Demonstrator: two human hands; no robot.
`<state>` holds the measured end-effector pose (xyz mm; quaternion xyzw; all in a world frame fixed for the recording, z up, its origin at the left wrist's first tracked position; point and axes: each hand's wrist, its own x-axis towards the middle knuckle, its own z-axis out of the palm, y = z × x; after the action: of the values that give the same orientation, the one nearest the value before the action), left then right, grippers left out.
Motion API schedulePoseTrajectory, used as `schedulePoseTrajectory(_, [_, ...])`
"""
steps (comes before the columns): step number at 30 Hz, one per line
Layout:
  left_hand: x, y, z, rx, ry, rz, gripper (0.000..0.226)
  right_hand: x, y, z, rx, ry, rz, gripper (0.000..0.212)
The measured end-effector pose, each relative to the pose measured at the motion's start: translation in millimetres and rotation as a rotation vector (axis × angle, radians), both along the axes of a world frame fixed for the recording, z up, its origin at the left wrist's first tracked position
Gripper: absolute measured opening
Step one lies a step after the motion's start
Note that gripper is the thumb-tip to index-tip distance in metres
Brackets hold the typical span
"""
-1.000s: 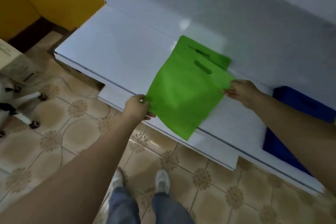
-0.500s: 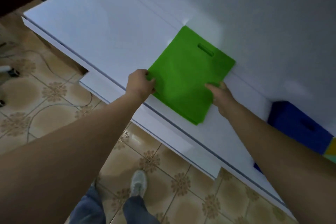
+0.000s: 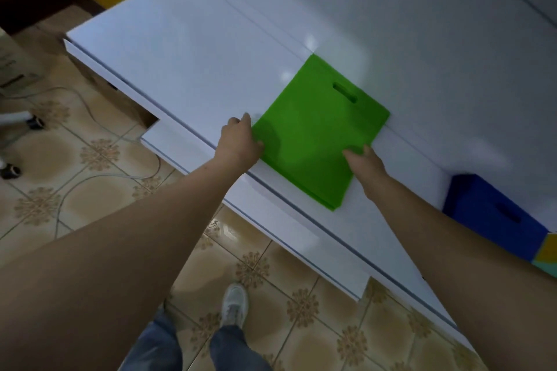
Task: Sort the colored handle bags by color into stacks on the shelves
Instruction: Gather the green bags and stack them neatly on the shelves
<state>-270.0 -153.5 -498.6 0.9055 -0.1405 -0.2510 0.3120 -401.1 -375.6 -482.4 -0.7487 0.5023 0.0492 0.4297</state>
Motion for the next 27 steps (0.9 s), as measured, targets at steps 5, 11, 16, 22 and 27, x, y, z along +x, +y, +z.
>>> schedulePoseTrajectory(5, [-31.8, 65.3, 33.7, -0.050, -0.064, 0.029, 0.067, 35.0, 60.7, 43.3, -0.227, 0.007, 0.204, 0.074])
schedulePoseTrajectory(11, [-46.8, 164.4, 99.2, -0.075, -0.116, 0.150, 0.064, 106.1, 195.2, 139.7, -0.308, -0.213, 0.601, 0.069])
schedulePoseTrajectory(16, [-15.8, 235.2, 176.2, -0.141, -0.245, 0.213, 0.058, 159.4, 301.9, 261.6, -0.483, -0.497, 0.999, 0.066])
schedulePoseTrajectory(22, [58.1, 284.1, 280.0, -0.225, -0.518, 0.270, 0.051, 208.1, 363.1, 400.2, -0.639, -0.855, 0.973, 0.054])
schedulePoseTrajectory(27, [103.7, 279.8, 352.2, -0.328, -0.719, 0.245, 0.043, 235.1, 324.2, 458.8, -0.778, -0.906, 0.723, 0.054])
